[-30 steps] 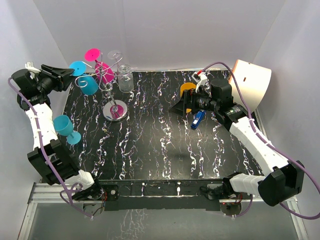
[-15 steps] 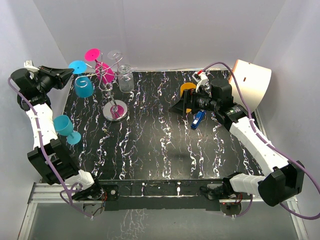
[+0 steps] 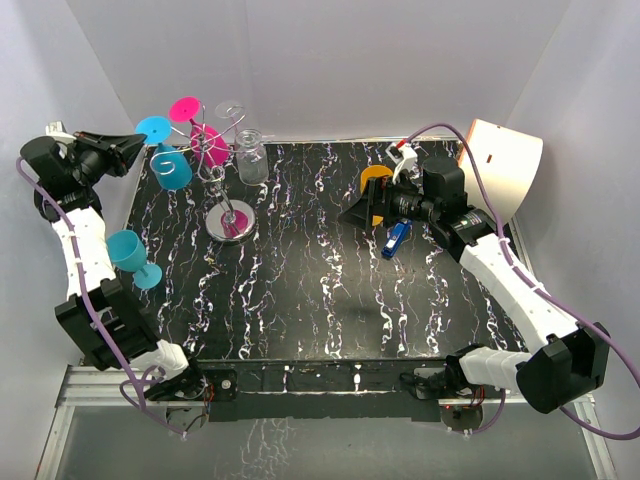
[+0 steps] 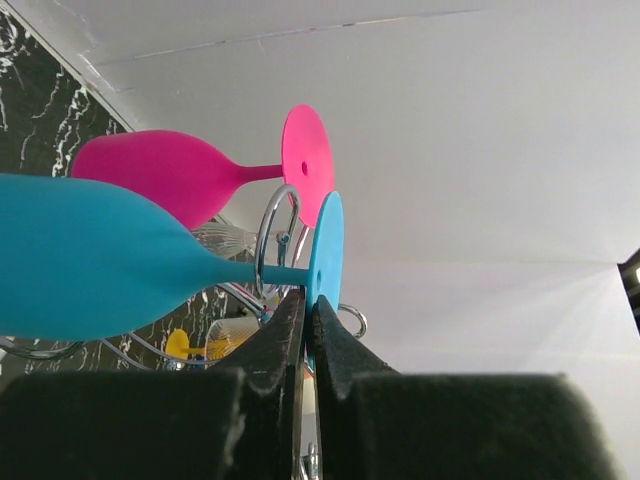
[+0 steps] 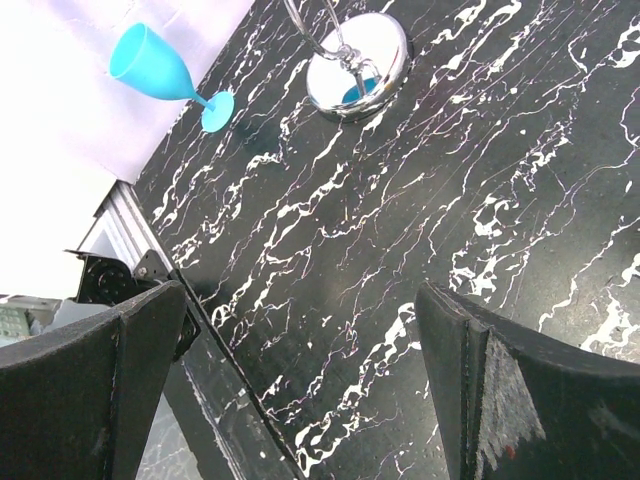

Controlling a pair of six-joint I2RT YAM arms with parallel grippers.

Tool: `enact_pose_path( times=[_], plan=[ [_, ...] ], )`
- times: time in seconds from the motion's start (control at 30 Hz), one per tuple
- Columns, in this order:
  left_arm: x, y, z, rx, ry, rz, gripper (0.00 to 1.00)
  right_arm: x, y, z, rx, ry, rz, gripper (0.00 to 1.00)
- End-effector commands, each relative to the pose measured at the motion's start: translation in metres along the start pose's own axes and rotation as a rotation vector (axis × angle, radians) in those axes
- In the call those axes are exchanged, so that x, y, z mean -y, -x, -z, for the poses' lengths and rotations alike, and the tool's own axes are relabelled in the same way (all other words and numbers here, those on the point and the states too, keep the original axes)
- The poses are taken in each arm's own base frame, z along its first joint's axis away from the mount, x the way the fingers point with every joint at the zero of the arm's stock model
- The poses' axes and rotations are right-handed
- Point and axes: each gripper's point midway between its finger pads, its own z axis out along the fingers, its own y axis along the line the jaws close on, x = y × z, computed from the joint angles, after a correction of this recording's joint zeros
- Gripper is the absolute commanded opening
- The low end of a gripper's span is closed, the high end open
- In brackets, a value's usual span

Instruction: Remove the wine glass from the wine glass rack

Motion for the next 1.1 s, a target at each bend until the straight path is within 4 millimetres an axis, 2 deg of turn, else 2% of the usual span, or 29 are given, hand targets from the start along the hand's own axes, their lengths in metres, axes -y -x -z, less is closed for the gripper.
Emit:
enact_pose_path(
  times=[0.0, 0.17, 0.43, 0.7, 0.9, 1.07],
  plan=[
    [0.033, 0.004, 0.01, 0.039, -0.018, -0.076, 0.0, -0.019, 0.037, 0.014, 0.106, 0.006, 0.069, 0.98],
    [0.031, 0.014, 0.008, 0.082, 0.019, -0.088, 0.0, -0.016, 0.049, 0.022, 0.155, -0.055, 0.082, 0.98],
    [0.033, 0.024, -0.004, 0.07, -0.005, -0.069, 0.0, -0.016, 0.054, 0.024, 0.176, -0.07, 0.084, 0.98],
    [0.042, 0.008, -0.021, -0.013, -0.041, -0.088, 0.0, -0.017, 0.055, 0.022, 0.183, -0.058, 0.07, 0.98],
    [0.052, -0.01, -0.016, -0.069, -0.076, -0.115, 0.0, -0.018, 0.054, 0.022, 0.18, -0.055, 0.067, 0.98],
    [0.055, -0.026, -0.003, -0.097, -0.077, -0.139, 0.0, -0.017, 0.052, 0.021, 0.174, -0.049, 0.058, 0.98]
  ],
)
